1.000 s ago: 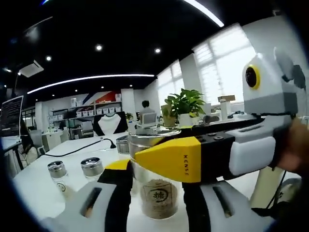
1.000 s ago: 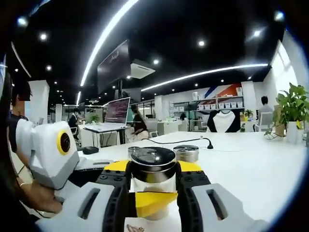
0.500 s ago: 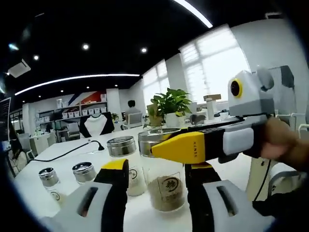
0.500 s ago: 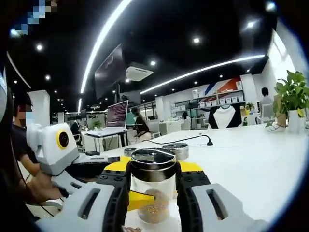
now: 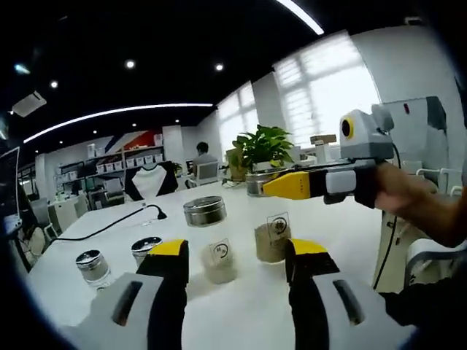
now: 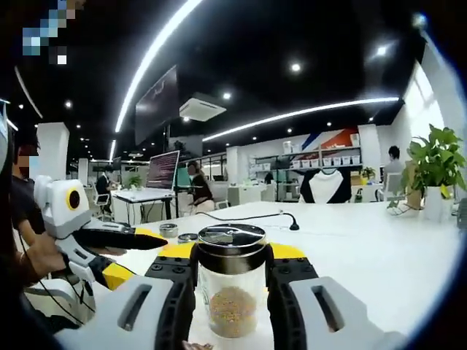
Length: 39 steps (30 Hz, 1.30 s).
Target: Rotate the seasoning bottle until the label or dispensing opening points toward the visible target arrow and the bottle remains upright within the marked orientation range
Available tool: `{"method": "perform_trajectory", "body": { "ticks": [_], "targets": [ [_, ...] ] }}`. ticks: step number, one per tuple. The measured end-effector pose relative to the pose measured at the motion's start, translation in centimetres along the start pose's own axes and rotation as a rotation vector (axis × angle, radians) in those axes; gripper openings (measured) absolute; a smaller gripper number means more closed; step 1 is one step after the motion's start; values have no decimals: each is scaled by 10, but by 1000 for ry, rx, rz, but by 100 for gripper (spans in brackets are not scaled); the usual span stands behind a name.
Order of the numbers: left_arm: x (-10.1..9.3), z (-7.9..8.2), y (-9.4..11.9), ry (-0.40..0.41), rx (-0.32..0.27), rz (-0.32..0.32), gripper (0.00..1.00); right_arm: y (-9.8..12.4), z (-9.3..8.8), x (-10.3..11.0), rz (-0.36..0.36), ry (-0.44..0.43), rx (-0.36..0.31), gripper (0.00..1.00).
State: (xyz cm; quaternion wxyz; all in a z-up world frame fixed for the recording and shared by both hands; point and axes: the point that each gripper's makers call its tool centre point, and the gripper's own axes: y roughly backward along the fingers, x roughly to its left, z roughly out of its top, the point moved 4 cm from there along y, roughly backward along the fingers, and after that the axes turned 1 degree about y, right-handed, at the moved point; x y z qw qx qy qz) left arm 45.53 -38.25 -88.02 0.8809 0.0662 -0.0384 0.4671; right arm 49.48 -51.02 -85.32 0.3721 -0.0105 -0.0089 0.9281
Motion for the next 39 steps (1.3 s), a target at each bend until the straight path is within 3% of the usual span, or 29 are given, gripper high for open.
{"method": "perform_trajectory", "body": {
  "ticks": [2, 11, 21, 31, 39],
  "targets": [
    [4, -1, 2, -28, 15, 16, 58, 0, 0, -3, 1, -1, -1, 34],
    [13, -5, 8, -20, 33, 31, 58, -8, -5, -19, 17, -7, 10, 34],
    [28, -8, 20, 23, 31, 65, 58, -11, -14, -37, 24, -7, 24, 34],
    [30, -7, 21, 29, 31, 84, 58, -18, -26, -45, 31, -27, 59, 34],
    [29, -7, 22, 23, 39, 83, 58, -19, -24, -50, 54, -46, 64, 35]
  ]
}}
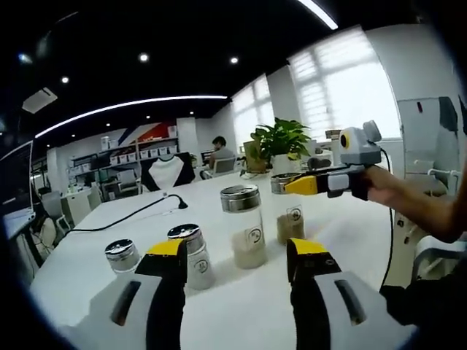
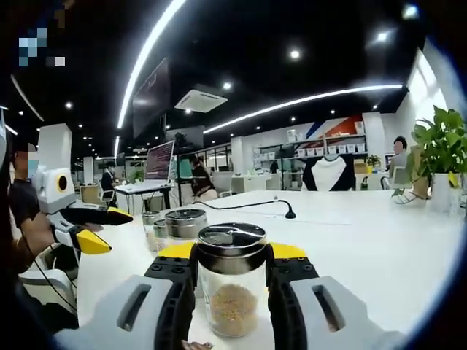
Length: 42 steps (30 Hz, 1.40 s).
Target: Rotate the seasoning bottle until the label or dispensing opening points toward the visible target arrow and the bottle remains upright within the marked orientation range
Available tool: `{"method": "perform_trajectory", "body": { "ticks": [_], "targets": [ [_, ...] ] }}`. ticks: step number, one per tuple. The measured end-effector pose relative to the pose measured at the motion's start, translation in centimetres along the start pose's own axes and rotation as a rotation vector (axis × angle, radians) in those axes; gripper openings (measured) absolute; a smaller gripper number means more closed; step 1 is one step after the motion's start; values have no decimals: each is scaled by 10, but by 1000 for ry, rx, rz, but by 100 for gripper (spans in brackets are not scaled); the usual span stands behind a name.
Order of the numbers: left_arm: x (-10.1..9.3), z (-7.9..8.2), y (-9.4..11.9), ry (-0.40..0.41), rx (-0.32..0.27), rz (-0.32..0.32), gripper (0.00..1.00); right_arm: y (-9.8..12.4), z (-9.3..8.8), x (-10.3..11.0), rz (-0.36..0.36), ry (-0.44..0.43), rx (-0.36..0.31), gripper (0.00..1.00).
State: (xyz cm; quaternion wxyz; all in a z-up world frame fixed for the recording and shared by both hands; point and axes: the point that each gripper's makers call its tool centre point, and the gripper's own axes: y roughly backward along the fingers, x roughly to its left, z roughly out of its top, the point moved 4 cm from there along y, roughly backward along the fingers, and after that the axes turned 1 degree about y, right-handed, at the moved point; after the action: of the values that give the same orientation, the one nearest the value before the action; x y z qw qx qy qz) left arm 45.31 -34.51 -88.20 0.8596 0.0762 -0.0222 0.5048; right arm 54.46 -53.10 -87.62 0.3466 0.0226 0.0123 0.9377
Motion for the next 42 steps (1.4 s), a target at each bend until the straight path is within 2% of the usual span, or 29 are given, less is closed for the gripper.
{"method": "perform_trajectory", "body": {
  "ticks": [3, 8, 16, 34, 42],
  "targets": [
    [1, -2, 1, 3, 6, 5, 58, 1, 0, -1, -2, -6, 7, 35],
    [1, -5, 2, 0, 18, 5, 58, 1, 0, 0, 7, 33, 19, 35],
    [2, -5, 4, 5, 21, 8, 58, 5, -1, -1, 16, -1, 41, 35],
    [2, -6, 7, 19, 23, 11, 58, 24, -2, -15, -68, 22, 62, 34],
    [7, -6, 11, 19, 23, 29, 58, 26, 0, -18, -78, 22, 59, 33]
  ]
}}
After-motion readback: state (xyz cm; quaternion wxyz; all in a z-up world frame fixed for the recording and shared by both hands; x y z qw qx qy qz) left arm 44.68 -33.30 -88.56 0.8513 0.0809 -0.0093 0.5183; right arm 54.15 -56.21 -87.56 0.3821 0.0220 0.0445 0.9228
